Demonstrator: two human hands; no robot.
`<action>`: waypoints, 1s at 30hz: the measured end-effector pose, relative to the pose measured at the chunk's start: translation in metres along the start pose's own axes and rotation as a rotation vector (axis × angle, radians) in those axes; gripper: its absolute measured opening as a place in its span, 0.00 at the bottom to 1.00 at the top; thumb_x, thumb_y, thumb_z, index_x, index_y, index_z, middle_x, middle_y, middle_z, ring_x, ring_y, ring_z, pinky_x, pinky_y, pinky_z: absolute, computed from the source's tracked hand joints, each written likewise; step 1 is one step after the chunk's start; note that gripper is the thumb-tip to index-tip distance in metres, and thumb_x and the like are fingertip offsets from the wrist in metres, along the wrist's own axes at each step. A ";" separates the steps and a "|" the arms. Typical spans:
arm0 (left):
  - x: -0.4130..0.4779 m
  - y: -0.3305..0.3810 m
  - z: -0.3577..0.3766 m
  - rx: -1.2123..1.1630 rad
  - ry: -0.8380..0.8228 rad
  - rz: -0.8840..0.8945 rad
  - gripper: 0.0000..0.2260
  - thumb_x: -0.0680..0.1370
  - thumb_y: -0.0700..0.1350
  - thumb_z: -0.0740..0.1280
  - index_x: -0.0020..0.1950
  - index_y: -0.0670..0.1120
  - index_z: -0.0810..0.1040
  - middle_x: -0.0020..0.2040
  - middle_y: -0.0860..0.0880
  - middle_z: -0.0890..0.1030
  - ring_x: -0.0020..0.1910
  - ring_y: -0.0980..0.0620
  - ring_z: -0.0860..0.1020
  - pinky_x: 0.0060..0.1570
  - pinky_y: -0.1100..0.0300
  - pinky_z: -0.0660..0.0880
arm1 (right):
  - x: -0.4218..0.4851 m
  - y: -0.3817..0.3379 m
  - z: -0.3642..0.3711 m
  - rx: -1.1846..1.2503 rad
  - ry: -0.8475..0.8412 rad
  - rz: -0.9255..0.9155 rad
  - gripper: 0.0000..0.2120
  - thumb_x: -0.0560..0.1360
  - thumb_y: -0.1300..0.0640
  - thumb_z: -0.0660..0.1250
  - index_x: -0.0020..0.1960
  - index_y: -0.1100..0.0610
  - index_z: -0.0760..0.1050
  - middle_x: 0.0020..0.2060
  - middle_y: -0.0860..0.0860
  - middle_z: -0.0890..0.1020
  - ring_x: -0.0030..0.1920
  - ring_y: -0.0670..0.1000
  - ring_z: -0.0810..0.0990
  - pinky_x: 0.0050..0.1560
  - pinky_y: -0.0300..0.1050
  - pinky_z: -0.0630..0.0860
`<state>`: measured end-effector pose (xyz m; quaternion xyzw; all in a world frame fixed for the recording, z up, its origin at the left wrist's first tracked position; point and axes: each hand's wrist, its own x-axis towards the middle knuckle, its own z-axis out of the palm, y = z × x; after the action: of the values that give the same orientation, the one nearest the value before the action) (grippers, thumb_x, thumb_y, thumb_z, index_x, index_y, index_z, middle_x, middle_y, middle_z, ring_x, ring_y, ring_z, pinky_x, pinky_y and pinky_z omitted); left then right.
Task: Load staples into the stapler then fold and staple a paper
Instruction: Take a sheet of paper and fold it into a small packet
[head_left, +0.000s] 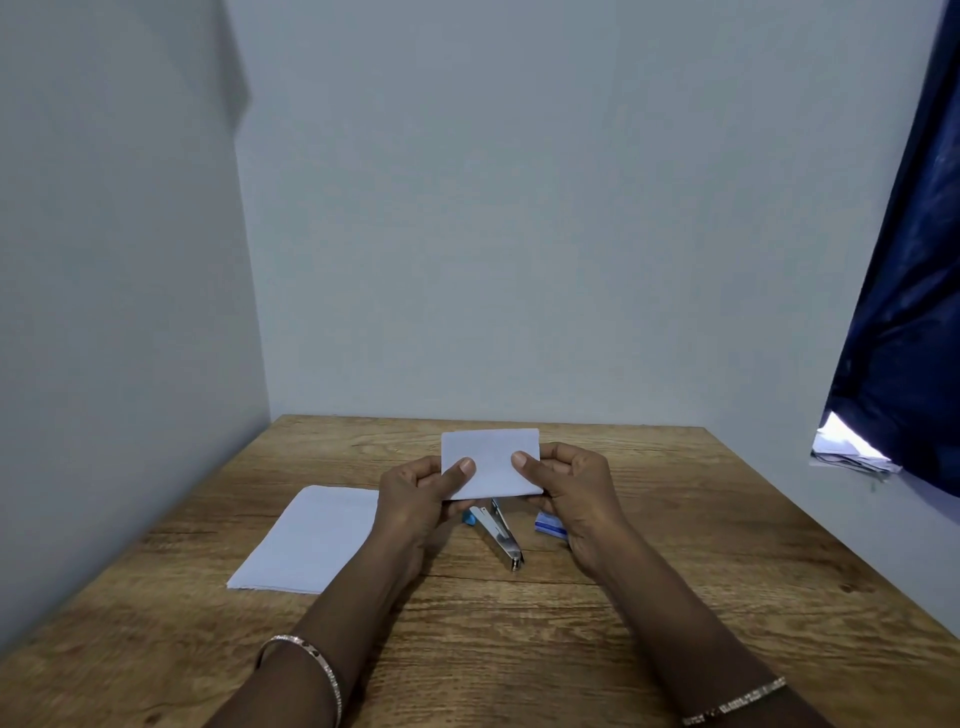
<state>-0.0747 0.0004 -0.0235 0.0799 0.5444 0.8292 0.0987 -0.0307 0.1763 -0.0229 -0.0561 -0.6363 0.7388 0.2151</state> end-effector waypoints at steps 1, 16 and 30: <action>0.000 0.000 0.000 0.007 0.000 0.000 0.17 0.72 0.41 0.77 0.58 0.35 0.83 0.49 0.41 0.88 0.46 0.45 0.88 0.41 0.59 0.84 | 0.000 0.000 0.000 -0.003 0.002 -0.001 0.10 0.72 0.60 0.78 0.52 0.60 0.83 0.44 0.56 0.90 0.46 0.56 0.89 0.45 0.52 0.86; 0.001 0.001 0.002 -0.005 -0.056 -0.005 0.18 0.68 0.46 0.79 0.53 0.38 0.85 0.47 0.44 0.89 0.45 0.49 0.88 0.38 0.63 0.82 | -0.002 -0.002 -0.002 -0.038 0.045 -0.064 0.06 0.73 0.61 0.77 0.49 0.57 0.84 0.41 0.53 0.90 0.43 0.53 0.89 0.38 0.45 0.85; -0.005 -0.003 0.005 0.102 -0.156 -0.041 0.13 0.71 0.38 0.78 0.53 0.35 0.84 0.43 0.38 0.88 0.41 0.47 0.88 0.38 0.62 0.83 | -0.007 -0.005 0.002 -0.004 0.019 -0.091 0.07 0.72 0.61 0.78 0.49 0.60 0.85 0.45 0.58 0.89 0.47 0.62 0.88 0.53 0.70 0.82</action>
<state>-0.0688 0.0047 -0.0245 0.1378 0.5782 0.7894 0.1535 -0.0241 0.1727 -0.0187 -0.0346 -0.6374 0.7266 0.2543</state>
